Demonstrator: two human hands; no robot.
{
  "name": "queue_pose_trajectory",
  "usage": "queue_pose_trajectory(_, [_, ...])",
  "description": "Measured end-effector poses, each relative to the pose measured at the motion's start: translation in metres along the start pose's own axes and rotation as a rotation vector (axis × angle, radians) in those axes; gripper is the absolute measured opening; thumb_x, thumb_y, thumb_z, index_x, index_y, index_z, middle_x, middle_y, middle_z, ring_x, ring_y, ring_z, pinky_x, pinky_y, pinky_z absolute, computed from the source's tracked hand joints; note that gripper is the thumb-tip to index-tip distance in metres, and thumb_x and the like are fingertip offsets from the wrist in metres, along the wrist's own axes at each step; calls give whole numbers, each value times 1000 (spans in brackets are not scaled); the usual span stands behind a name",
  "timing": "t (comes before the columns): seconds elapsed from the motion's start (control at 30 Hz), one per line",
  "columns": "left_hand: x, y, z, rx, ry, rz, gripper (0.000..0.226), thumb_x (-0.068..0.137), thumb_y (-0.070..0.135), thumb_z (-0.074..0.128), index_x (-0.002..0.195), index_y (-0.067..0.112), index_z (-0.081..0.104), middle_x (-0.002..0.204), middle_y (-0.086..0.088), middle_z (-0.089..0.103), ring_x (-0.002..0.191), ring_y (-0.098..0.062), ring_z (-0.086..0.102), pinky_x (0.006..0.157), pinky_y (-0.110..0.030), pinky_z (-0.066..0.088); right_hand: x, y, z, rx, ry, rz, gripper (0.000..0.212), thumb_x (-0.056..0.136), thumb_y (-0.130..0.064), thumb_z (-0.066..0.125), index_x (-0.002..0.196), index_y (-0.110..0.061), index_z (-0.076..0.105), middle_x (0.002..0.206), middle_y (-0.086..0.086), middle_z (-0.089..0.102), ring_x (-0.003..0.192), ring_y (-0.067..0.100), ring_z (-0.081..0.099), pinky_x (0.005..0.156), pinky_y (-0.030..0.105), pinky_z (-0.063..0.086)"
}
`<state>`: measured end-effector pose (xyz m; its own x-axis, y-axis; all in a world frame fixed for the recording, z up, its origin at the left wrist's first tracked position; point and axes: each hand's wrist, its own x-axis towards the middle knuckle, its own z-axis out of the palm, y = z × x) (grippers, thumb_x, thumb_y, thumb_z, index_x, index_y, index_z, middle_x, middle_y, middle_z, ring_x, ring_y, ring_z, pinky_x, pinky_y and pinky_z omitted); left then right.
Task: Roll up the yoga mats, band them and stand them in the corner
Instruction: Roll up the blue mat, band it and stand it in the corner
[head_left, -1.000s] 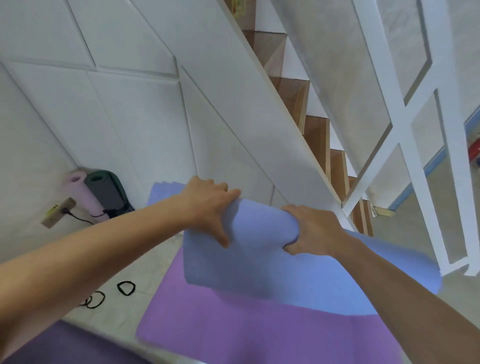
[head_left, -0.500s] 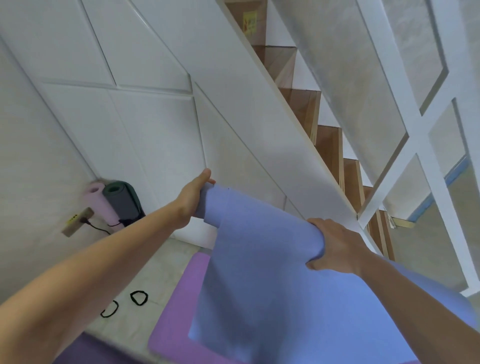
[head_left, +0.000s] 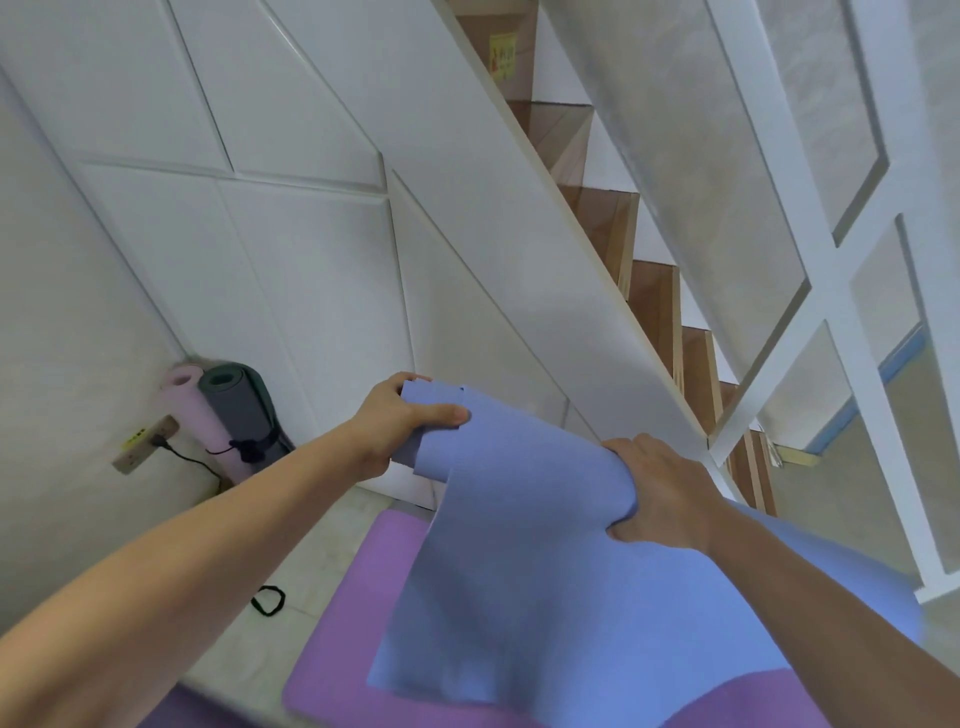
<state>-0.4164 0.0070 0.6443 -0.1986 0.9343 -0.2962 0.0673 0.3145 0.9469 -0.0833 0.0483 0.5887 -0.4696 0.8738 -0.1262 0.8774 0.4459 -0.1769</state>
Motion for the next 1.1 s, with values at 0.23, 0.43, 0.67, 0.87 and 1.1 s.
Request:
queue_pose_trajectory(0.23, [-14,15,-2,-94,-40,132,76,34,27,93,103,17,63,93,-2,72,84,-25,71,68,-38,57,6,-30,-27,242,-7,-30,128,44,-75,82,151,-43,19,146,-18,43,130,13,46,104,37,42])
queue_pose_trajectory(0.43, [-28,10,0,-203,78,200,48,65,41,71,108,23,60,105,4,67,94,-16,64,73,-31,50,17,-53,-38,200,127,-86,111,44,-77,81,141,-51,33,130,-20,53,119,11,53,93,35,46])
queue_pose_trajectory(0.67, [-44,1,11,-83,89,201,90,47,65,75,126,32,47,119,4,61,104,-14,65,80,-35,57,27,-62,-48,129,194,-126,96,45,-79,74,132,-47,49,118,-20,63,111,13,60,79,30,44])
queue_pose_trajectory(0.87, [-44,6,30,192,92,290,75,53,37,98,112,32,51,105,14,62,97,-8,63,85,-33,56,25,-59,-30,154,207,-33,90,45,-71,81,126,-45,49,109,-18,61,102,12,58,75,33,49])
queue_pose_trajectory(1.1, [-24,31,54,725,-2,497,70,62,40,91,116,27,49,95,8,61,85,-17,60,69,-33,51,33,-65,27,383,228,164,93,44,-69,80,124,-40,41,106,-18,58,87,12,62,70,37,55])
